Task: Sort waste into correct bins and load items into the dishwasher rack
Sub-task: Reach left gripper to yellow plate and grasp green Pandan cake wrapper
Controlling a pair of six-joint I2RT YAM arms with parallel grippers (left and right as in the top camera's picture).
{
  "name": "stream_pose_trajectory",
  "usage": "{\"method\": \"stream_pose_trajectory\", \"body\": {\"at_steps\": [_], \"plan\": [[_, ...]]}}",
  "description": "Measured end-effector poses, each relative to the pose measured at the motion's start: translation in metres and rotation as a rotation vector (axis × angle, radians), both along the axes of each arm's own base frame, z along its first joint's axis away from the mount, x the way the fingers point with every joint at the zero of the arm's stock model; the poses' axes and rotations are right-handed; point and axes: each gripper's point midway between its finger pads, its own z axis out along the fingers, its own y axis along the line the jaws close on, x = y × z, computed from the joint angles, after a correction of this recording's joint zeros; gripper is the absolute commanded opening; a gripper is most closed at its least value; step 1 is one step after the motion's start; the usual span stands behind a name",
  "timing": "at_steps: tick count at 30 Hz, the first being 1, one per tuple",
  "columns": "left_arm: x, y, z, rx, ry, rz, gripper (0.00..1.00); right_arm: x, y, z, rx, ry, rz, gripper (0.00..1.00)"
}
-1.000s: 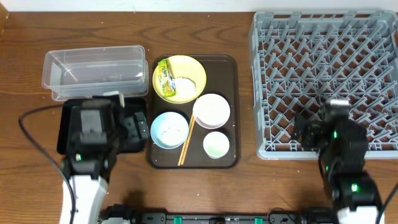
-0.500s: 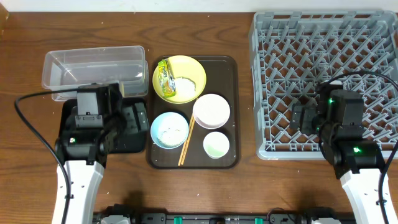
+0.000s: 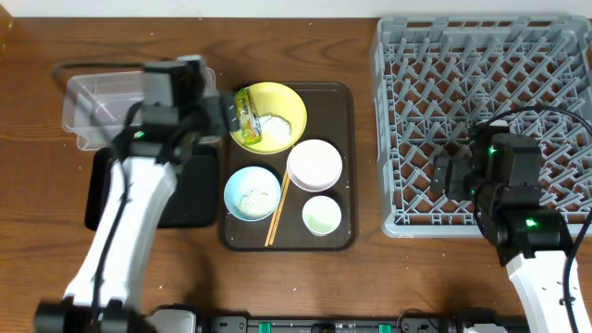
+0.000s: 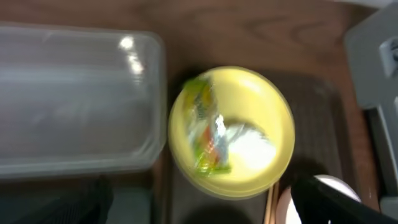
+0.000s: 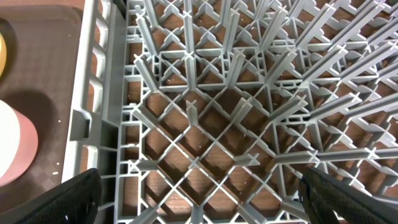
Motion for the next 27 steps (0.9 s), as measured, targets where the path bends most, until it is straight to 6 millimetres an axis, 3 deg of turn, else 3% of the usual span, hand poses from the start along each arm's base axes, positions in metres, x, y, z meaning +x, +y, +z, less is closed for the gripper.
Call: {"method": "stream_pose_trajectory", "body": {"at_steps": [5,10,17,21,25,27], "plan": [[0.022,-0.037,-0.036,0.031,0.017,-0.067,0.93,0.0,0.0,0.0,0.001,0.0,0.001,0.99],[0.033,-0.06,-0.074,0.075,0.053,-0.098,0.94,0.0,0.001,0.0,0.003,0.0,0.003,0.99],[0.049,-0.057,-0.126,0.12,0.099,-0.049,0.92,-0.003,0.001,-0.002,0.002,0.014,0.003,0.99],[0.056,-0.055,-0.137,0.133,0.092,-0.031,0.88,-0.005,0.001,-0.005,0.002,0.028,0.003,0.99],[0.056,-0.05,-0.151,0.155,0.113,-0.008,0.76,-0.007,0.001,-0.006,0.002,0.038,0.003,0.99],[0.056,-0.047,-0.158,0.161,0.129,0.008,0.61,-0.008,0.001,-0.007,0.002,0.042,0.003,0.99]]}}
